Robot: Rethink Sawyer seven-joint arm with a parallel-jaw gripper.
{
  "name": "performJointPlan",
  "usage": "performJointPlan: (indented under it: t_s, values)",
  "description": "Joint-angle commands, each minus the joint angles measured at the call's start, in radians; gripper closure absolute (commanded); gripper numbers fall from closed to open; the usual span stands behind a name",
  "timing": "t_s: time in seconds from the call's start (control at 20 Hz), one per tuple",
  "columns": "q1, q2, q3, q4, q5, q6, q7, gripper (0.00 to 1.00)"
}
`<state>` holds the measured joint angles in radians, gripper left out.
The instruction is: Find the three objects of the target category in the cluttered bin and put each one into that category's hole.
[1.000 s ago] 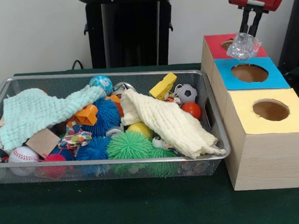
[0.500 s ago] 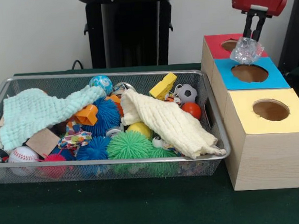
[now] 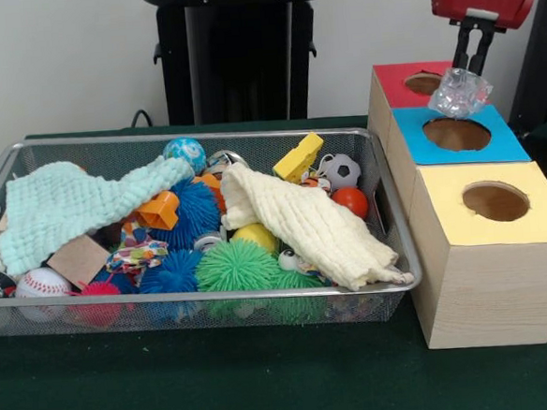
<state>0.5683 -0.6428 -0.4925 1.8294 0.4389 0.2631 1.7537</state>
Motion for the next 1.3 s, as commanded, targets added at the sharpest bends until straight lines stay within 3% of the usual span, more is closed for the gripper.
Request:
performJointPlan:
  t_s: [0.05,0.8,1.3]
  values:
    - [-0.009,0.054,0.025,-0.033,0.049,0.039,0.284,1.0]
    - [-0.044,0.073,0.074,0.01,0.039,-0.068,0.265,1.0]
    - [-0.041,0.08,0.066,-0.006,0.043,-0.056,0.264,1.0]
